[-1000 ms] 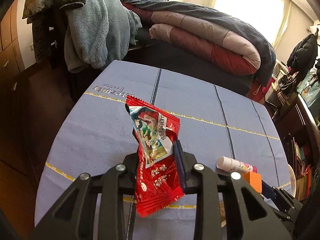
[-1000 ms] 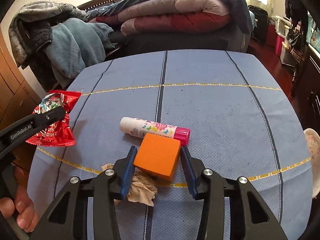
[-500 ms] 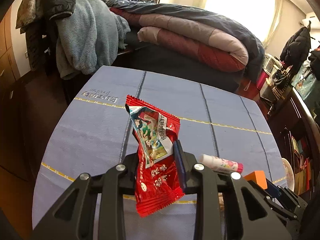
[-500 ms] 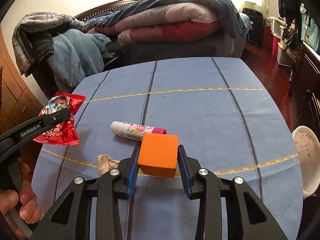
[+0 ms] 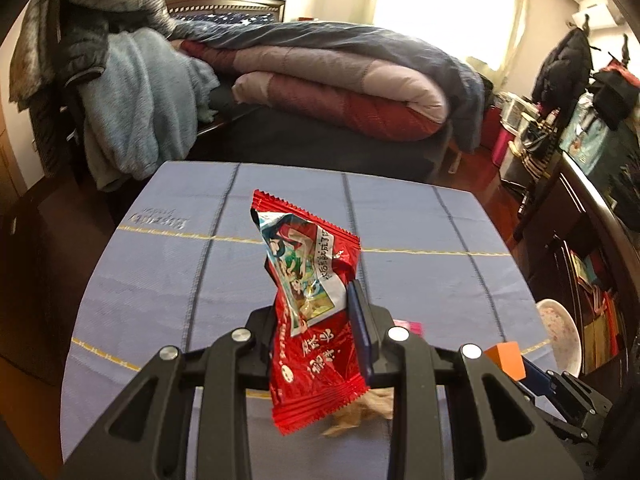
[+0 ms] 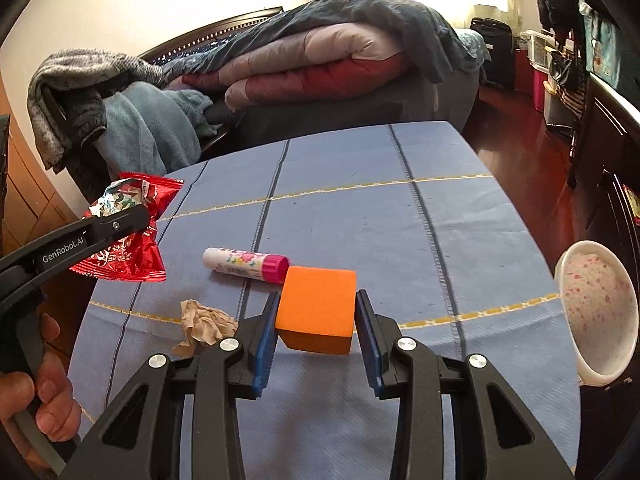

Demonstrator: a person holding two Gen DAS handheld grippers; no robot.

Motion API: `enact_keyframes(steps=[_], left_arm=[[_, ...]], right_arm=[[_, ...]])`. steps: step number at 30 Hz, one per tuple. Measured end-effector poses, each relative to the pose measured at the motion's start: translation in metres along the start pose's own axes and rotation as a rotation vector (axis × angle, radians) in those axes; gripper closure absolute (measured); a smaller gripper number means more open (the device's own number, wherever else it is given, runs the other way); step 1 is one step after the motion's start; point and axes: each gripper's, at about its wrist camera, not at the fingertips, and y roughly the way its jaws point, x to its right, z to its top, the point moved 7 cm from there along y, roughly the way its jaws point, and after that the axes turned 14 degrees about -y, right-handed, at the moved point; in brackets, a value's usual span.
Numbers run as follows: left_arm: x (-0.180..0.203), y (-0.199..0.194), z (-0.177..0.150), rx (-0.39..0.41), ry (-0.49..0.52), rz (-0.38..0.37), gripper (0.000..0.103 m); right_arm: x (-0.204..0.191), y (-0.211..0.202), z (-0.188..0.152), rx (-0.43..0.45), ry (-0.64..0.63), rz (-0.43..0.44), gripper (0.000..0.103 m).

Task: Collect trash
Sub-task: 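Carry the red snack bag and orange cube over the pink bin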

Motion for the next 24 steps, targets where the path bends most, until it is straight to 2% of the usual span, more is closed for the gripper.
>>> enact_keyframes(steps=[14, 24], left_arm=[[0.094, -0.014, -0.022, 0.007, 0.155, -0.08, 0.073], [0.16, -0.008, -0.046, -0.025, 0.249, -0.154, 0.073]], right_arm=[[0.061, -0.04, -0.021, 0.054, 0.095, -0.032, 0.066], [0.115, -0.061, -0.043, 0.068, 0.178, -0.091, 0.066]])
